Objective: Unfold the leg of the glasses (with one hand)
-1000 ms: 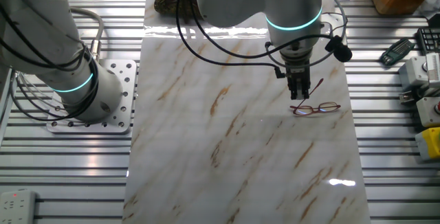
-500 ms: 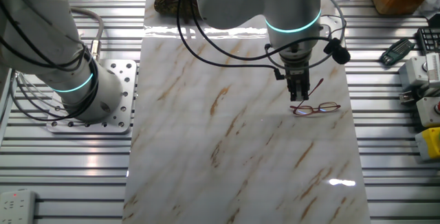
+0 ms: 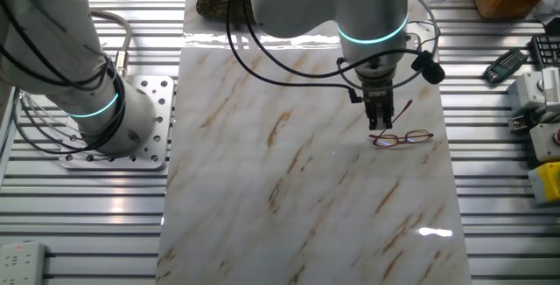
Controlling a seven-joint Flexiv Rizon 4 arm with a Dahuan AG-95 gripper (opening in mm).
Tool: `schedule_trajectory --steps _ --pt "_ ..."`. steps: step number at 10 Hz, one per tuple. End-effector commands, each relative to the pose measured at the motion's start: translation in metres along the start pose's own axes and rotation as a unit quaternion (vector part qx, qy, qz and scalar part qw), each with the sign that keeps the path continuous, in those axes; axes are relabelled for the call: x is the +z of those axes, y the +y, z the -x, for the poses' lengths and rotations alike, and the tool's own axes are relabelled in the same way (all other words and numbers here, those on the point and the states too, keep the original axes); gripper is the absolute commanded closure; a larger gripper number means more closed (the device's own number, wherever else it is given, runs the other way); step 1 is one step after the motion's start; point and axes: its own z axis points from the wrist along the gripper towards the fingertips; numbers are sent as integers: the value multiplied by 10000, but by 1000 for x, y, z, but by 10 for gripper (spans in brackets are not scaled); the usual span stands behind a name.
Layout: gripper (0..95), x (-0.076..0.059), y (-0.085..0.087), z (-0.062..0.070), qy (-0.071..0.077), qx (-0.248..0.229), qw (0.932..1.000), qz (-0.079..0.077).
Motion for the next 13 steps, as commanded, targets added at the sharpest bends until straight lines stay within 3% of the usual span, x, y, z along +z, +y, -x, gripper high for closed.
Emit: schedule_trajectory --steps 1,13 --pt "950 2 0 0 1 5 10000 11" --pt "950 2 -7 0 -31 335 9994 80"
